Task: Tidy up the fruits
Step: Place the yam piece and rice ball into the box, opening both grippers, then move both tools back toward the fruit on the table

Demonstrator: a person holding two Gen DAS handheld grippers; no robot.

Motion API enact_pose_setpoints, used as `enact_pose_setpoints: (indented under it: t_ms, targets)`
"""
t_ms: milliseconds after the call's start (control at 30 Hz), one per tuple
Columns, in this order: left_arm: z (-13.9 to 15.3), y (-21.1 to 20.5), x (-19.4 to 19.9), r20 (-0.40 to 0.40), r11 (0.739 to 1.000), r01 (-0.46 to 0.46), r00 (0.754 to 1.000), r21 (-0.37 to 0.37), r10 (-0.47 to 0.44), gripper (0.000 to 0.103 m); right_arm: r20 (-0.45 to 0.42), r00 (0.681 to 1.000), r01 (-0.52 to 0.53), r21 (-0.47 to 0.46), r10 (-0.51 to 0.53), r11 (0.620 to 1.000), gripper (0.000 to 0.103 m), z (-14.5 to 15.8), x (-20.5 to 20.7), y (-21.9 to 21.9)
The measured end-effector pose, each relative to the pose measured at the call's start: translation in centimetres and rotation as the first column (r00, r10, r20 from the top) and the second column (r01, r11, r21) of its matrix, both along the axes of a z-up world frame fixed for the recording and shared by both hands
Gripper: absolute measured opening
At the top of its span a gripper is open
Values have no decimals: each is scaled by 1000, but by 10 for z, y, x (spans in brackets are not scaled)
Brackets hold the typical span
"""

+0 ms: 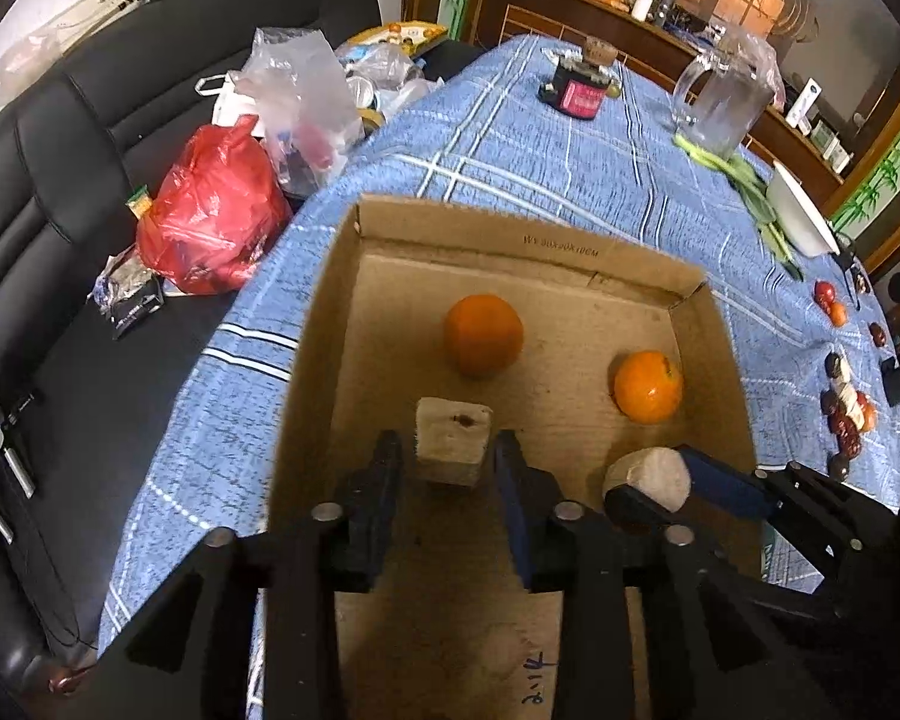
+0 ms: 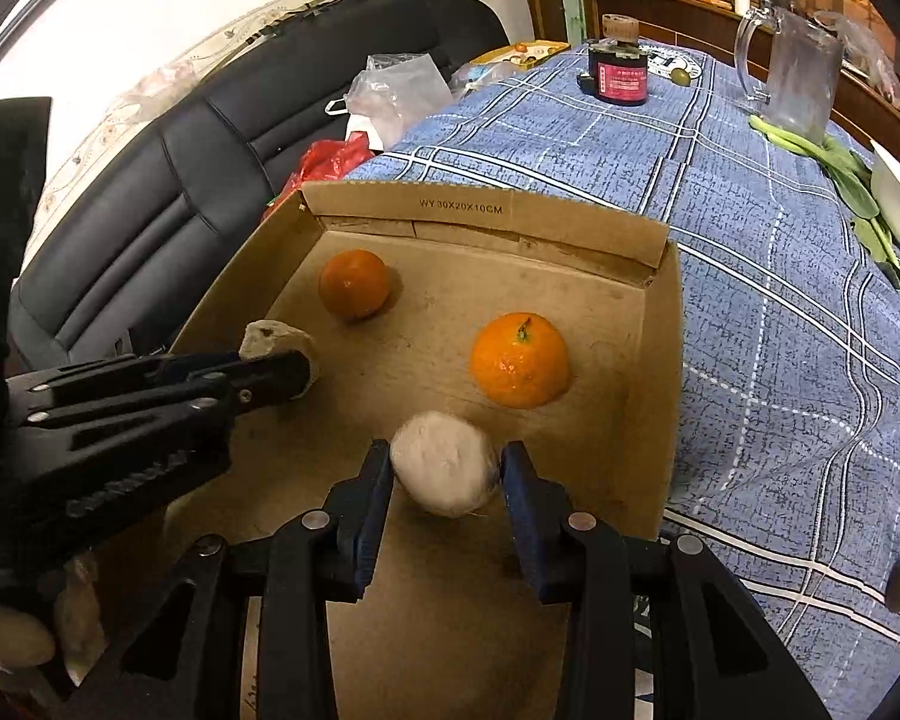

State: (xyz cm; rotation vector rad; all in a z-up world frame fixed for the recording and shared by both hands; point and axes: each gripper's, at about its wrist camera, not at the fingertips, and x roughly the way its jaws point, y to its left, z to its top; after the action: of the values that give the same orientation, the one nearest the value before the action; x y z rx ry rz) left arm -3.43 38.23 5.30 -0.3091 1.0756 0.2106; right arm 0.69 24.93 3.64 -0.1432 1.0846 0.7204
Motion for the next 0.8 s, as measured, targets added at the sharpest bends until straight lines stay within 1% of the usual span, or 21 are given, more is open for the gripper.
enact_pose_setpoints:
  t_ms: [33,67,200,267,333,400,500,600,700,767,800]
  targets:
    - [6,0,-2,10,1000,-7,1000,1,7,34,7,1000,0,3,0,1000,52,3,0,-1]
    - [10,0,-4,18,1000,-11,1000,3,11,35,16,1000,2,8,-2,1000,55,7,-2,-2]
    - [33,-7,-11,54,999,-25,998,35,23,40,41,999,25,40,-27,999,55,26,-5,-16]
    - [43,-13,-14,72,998,-23,997,58,18,46,47,998,45,58,-48,997,57,34,-8,-28]
    - [55,-22,-18,93,996,-14,996,83,6,49,48,995,81,76,-84,994,60,40,-11,-44]
    - [64,-32,-21,107,994,0,994,107,-11,49,35,990,130,98,-134,987,61,44,-13,-64]
    - [77,-54,-24,115,988,28,992,154,-46,50,10,982,188,124,-191,974,61,48,-17,-92]
    - [89,-80,-27,130,977,56,988,204,-84,50,8,972,230,137,-233,963,61,51,-25,-118]
    - [101,-108,-31,145,963,78,982,259,-119,50,7,965,258,145,-262,955,61,54,-33,-141]
    - [111,-131,-35,158,948,97,976,303,-150,50,7,961,271,152,-275,951,61,57,-38,-155]
    - [114,-138,-36,162,944,103,974,313,-160,50,9,960,276,155,-281,949,61,59,-41,-164]
